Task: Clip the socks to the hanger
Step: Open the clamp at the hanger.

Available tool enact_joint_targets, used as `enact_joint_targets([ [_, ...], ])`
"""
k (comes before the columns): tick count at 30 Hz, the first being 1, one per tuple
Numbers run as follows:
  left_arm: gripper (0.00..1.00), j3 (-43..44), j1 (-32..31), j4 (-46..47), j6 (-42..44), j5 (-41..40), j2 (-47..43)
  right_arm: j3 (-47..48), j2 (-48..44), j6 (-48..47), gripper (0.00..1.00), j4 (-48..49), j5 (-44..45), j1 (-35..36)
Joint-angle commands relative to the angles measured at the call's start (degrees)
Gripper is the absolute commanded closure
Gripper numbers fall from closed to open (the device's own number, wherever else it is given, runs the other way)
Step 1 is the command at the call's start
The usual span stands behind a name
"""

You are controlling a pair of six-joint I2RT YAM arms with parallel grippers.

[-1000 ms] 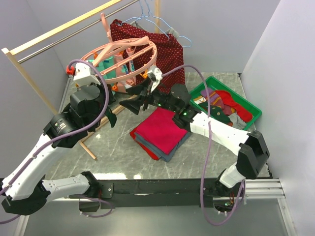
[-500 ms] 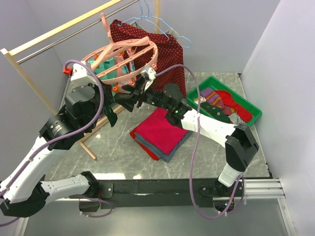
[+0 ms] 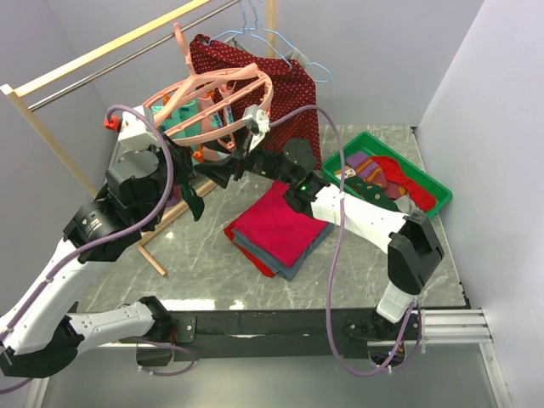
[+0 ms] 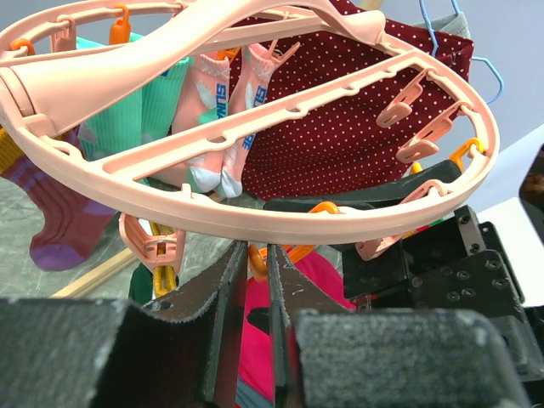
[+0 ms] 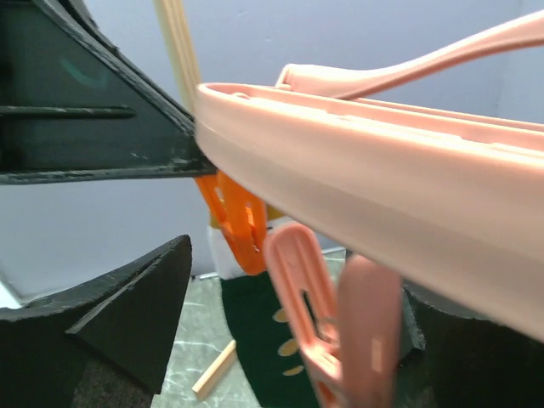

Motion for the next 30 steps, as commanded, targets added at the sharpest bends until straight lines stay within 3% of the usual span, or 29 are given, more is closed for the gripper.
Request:
enact_joint_targets([
  [1,0.79,0.90,0.28,2.60,-0.75,0.76,-0.45,2.95,0.63,1.27,0.24,3.70,-2.79,-0.33],
  [12,0.74,0.03,0.36,3.57,-0.66,-0.03,-0.89,2.43,0.37,3.56,0.58,5.10,-5.86,-0.25],
  [27,0.57,-1.12,0.36,2.96,-1.54,-1.08,-1.24,1.02,-0.77,3.91,0.82,5.63,-4.28,-0.16],
  [30,0.49,-0.51,0.36,2.61,-2.06,-0.12,-1.42,0.41,-1.30,3.74,0.87,5.28,-4.02,-0.16],
])
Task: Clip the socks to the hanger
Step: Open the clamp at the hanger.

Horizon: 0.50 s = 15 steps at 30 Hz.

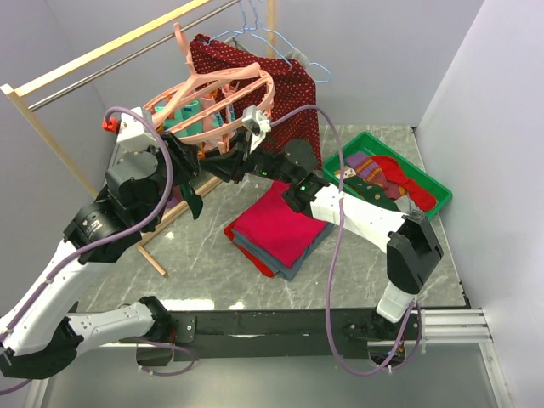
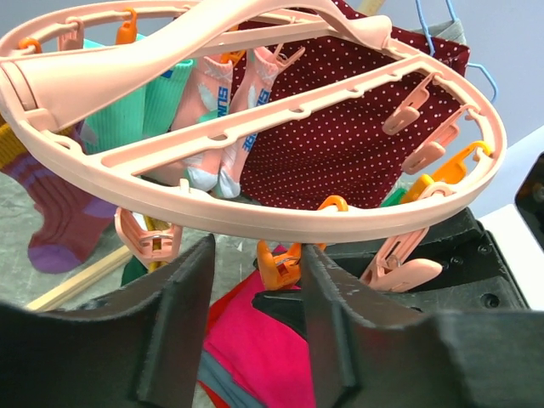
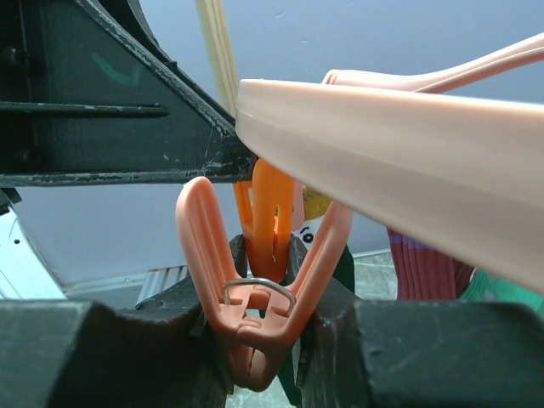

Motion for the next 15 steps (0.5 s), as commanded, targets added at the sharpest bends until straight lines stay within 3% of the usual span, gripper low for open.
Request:
enact_joint_targets([
  [1,0.48,0.61,0.34,1.08,-1.80,0.23,-0.87,0.08,-1.74,-0.22,0.88,2.40,0.94,-0.07],
  [8,0.34,2.54,0.26,-1.12,-5.49,5.15,-0.87,0.69,-1.74,-1.62,0.96,0.20,2.96,0.19],
  [15,0.33,4.22,0.25,-3.32,-7.78,3.24,1.50,1.83,-1.82,-5.40,0.98,-4.19,6.03,1.25],
])
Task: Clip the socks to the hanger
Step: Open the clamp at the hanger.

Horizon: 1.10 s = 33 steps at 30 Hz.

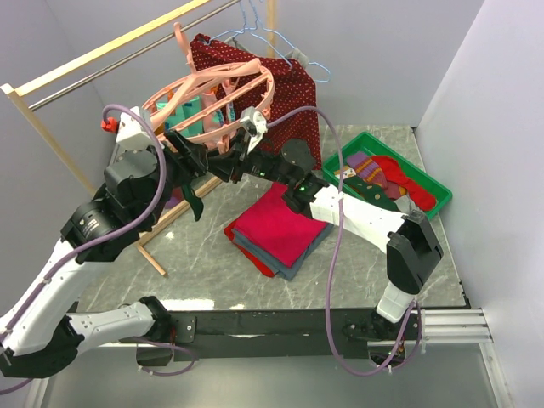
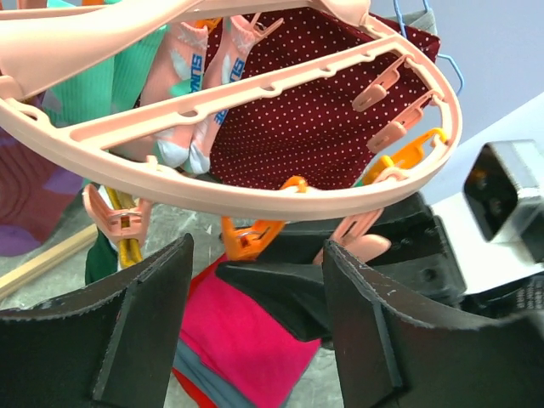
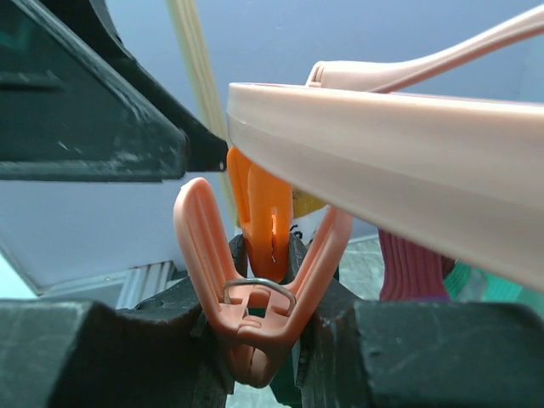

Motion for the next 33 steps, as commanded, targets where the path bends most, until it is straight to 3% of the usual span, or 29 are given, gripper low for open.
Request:
enact_joint_targets([
  [1,0.33,3.17,0.19,-0.98,-1.90,-1.54,1.65,1.99,-1.91,-3.83,0.98,-1.86,3.64,0.92],
  [17,0.38,4.40,0.01,-3.98,1.70,-11.03,5.26,2.34,-2.44,-6.03,0.99,-3.97,5.92,1.89],
  [33,0.40,3.17,0.01,-0.46,2.23,-9.37,6.84,3.31,-2.35,-7.70,0.99,-5.81,6.45,2.77],
])
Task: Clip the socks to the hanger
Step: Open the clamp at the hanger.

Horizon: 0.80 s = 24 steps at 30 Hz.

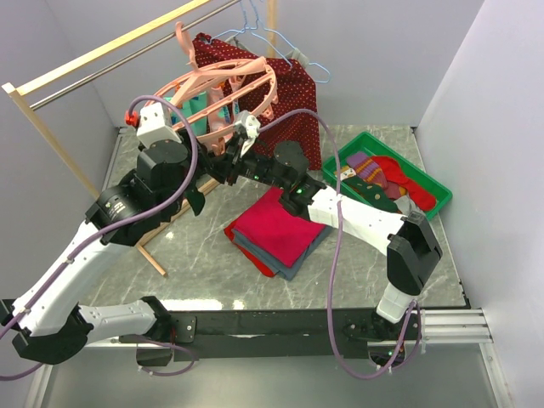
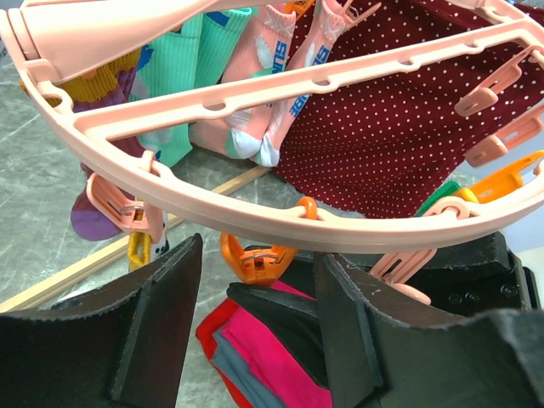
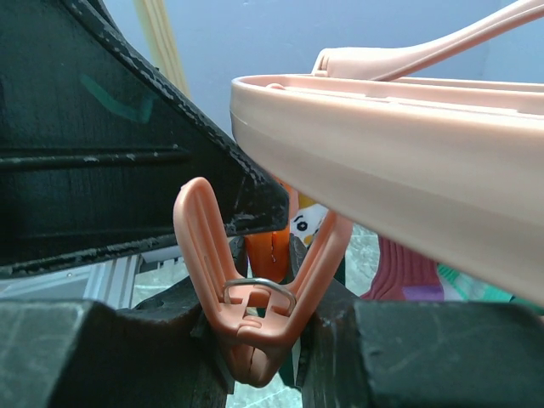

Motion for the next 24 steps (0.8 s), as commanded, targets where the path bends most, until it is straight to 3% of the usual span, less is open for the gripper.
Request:
enact_joint_targets([
  [1,0.42,0.70,-0.03,4.28,1.14,-1.19,0.02,2.39,-2.29,-1.67,0.99,0.20,0.46,0.82],
  [12,0.58,0.44,-0.03,5.96,1.40,-1.63,0.99,2.21,-2.37,-3.16,0.98,-1.03,1.25,1.44],
  [14,0.68,0.35,-0.03,6.05,1.40,-1.89,0.81,1.86,-2.55,-3.16,0.96,-1.30,1.34,1.44],
  [17,0.73,-0.09,-0.03,6.22,1.75,-2.25,0.37,0.99,-3.42,-2.90,0.85,-2.17,1.26,1.44],
  [18,0.75,-0.27,-0.03,6.40,1.75,-2.34,0.28,0.72,-3.78,-3.07,0.74,-3.40,1.17,1.44],
  [20,0.78,-0.88,-0.03,6.75,2.19,-2.42,-0.15,-0.68,-5.26,-3.16,0.65,-5.42,1.60,1.44],
  [24,0.81,-1.59,-0.03,7.28,2.81,-2.07,-0.60,-4.64,-9.31,-4.74,0.38,-13.65,4.41,1.44],
])
